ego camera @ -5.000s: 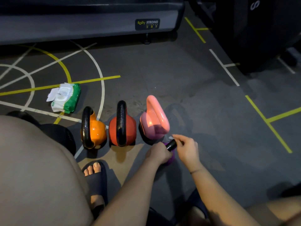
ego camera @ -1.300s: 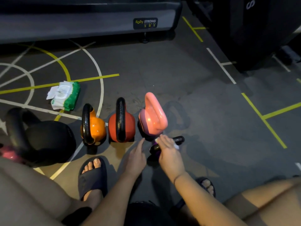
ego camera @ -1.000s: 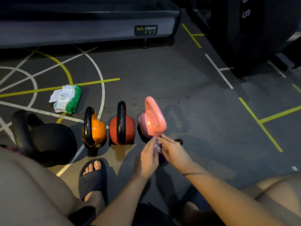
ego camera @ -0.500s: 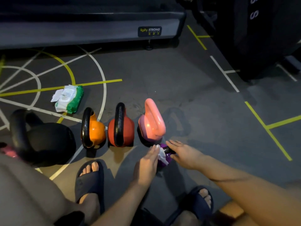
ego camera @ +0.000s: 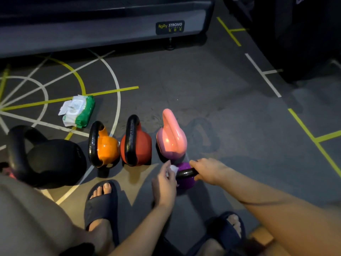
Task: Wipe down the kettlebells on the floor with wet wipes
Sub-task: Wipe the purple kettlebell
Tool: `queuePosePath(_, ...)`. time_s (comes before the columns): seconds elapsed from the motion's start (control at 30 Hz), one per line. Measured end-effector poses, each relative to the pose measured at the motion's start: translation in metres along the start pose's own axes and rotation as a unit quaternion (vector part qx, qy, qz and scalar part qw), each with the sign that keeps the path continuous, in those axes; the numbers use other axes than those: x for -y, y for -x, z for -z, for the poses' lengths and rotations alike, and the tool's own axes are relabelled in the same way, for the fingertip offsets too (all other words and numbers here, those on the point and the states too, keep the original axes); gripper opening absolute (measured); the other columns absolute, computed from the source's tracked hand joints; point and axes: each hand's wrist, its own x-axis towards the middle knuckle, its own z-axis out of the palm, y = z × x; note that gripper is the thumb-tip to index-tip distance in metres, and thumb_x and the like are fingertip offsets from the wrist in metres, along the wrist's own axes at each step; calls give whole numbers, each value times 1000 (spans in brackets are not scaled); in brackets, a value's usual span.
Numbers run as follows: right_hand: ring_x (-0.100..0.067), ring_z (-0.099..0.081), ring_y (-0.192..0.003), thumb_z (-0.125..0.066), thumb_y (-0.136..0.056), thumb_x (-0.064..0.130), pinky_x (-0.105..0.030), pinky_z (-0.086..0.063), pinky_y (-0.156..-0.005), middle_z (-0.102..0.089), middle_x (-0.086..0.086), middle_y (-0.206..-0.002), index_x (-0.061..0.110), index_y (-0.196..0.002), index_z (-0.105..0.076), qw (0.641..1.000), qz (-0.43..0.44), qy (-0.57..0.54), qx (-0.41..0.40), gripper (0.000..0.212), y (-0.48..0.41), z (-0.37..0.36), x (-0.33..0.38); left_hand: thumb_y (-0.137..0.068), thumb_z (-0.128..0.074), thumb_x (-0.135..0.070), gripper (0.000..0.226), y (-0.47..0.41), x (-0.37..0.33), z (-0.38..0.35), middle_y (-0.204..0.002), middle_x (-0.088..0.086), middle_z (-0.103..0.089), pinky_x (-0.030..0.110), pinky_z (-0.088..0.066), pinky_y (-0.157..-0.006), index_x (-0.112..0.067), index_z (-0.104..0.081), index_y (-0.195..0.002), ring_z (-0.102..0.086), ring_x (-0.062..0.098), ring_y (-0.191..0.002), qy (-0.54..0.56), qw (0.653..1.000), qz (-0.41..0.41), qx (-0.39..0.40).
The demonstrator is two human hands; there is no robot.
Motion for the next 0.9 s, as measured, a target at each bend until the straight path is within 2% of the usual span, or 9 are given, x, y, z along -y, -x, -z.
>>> queuePosePath(0.17, -34, -61, -113, -53, -97, 39, -39, -47, -83, -62, -11, -123, 19, -129, -44, 999, -28, 21, -15, 39, 12, -10, 3, -95, -47, -24, 41, -4, 4, -12, -131, -5, -67, 7, -36, -102, -17, -69, -129, -59, 0, -119, -71, 973, -202, 89)
queuePosePath(0.2, -35, -61, -113, -53, -97, 42, -39, -47, -84, -62, -11, -124, 20, -129, -43, 999, -38, 12, -13, 40, 13, -11, 1, -96, -47, -23, 40, -11, 7, -12, -131, -6, -67, 5, -36, -101, -19, -69, -129, -59, -1, -118, -75, 974, -194, 94)
queuePosePath(0.3, -35, -60, -112, -54, -96, 45, -40, -46, -85, -63, -11, -122, 21, -123, -43, 998, -65, -9, -7, 37, 15, -9, -12, -98, -53, -10, 34, -29, 21, -10, -113, 1, -74, 6, -40, -78, -23, -71, -124, -68, 13, -98, -82, 990, -72, 92)
queuePosePath(0.43, -35, -61, -111, -56, -95, 44, -39, -45, -83, -64, -11, -119, 23, -118, -45, 996, -78, -44, -6, 33, 13, -7, -28, -100, -54, -7, 34, -10, 16, -28, -120, 2, -74, 25, -48, -89, -19, -70, -127, -68, 23, -110, -15, 999, -15, 32)
queuePosePath(0.5, -36, -61, -110, -57, -96, 43, -37, -43, -80, -64, -13, -119, 21, -118, -46, 995, -80, -62, -4, 33, 11, -6, -30, -100, -55, -5, 35, 7, 0, -40, -125, 2, -72, 30, -47, -92, -17, -70, -129, -66, 21, -111, 2, 999, -31, -16)
queuePosePath(0.6, -36, -61, -105, -59, -95, 38, -36, -43, -78, -64, -13, -116, 20, -116, -48, 992, -82, -96, 4, 30, 8, -5, -33, -96, -59, -3, 35, 9, -7, -40, -123, 2, -73, 25, -46, -86, -17, -71, -127, -65, 16, -106, 3, 996, -82, -35)
queuePosePath(0.7, -34, -63, -98, -61, -94, 36, -37, -47, -78, -67, -10, -108, 22, -109, -50, 988, -79, -132, -2, 23, 10, -6, -33, -95, -58, -8, 36, -12, 11, -30, -113, -2, -76, 32, -53, -88, -28, -73, -121, -69, 16, -100, 22, 999, -19, 38)
queuePosePath(0.8, -32, -62, -95, -62, -94, 33, -34, -44, -73, -65, -10, -105, 21, -109, -51, 986, -77, -151, -4, 22, 14, -8, -29, -93, -52, -8, 44, -33, 24, -19, -109, -11, -75, 39, -54, -97, -44, -71, -110, -69, 10, -105, 35, 991, 34, 127)
queuePosePath(0.9, -31, -62, -93, -63, -94, 31, -33, -44, -73, -65, -10, -104, 22, -108, -52, 983, -78, -164, -9, 20, 16, -8, -30, -92, -52, -4, 46, -27, 16, -21, -115, -2, -74, 28, -50, -93, -34, -70, -122, -68, 21, -111, 10, 991, 21, 133)
